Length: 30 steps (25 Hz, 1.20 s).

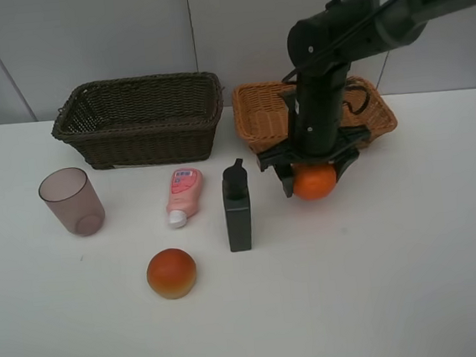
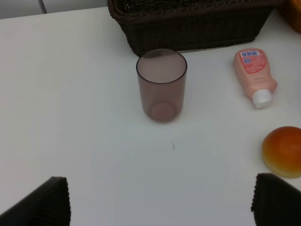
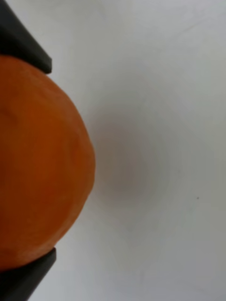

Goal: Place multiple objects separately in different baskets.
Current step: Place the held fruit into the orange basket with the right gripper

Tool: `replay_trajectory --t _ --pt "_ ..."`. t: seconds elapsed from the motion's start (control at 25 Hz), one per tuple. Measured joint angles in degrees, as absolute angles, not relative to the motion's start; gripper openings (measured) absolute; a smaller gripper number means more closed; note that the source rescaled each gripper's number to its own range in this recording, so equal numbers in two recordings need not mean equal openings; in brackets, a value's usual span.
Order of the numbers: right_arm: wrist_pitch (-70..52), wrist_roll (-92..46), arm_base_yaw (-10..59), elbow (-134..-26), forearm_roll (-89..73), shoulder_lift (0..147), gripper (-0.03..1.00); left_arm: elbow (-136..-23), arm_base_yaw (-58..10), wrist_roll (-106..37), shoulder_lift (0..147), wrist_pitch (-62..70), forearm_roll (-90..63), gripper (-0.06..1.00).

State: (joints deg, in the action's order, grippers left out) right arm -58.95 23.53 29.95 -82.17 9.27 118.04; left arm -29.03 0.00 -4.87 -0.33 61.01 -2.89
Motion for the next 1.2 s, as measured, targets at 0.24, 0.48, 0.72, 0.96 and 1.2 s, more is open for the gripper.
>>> replay_trajectory --t 0.24,0.48,0.72,0.96,1.2 --pt "-66.1 17.5 29.9 -91.9 9.2 118.0 0.61 -29.0 0.0 -4.9 -0.3 61.0 -2.9 1.0" --pt "-66.2 15.8 29.1 -102.5 9.7 119.7 0.61 -29.0 0.0 -4.9 -0.3 61.0 -2.9 1.0" --pt "-57.3 15.8 27.2 -108.0 10.7 122.7 0.61 -29.0 0.0 -4.9 -0.3 61.0 -2.9 1.0" --pt "-49.0 17.3 25.8 -108.3 11.4 125.6 0.61 -29.0 0.0 -4.9 -0.3 61.0 -2.9 1.0" --pt "-45.0 23.4 25.1 -108.3 12.9 128.8 0.61 -29.0 0.0 -4.9 -0.3 61.0 -2.9 1.0"
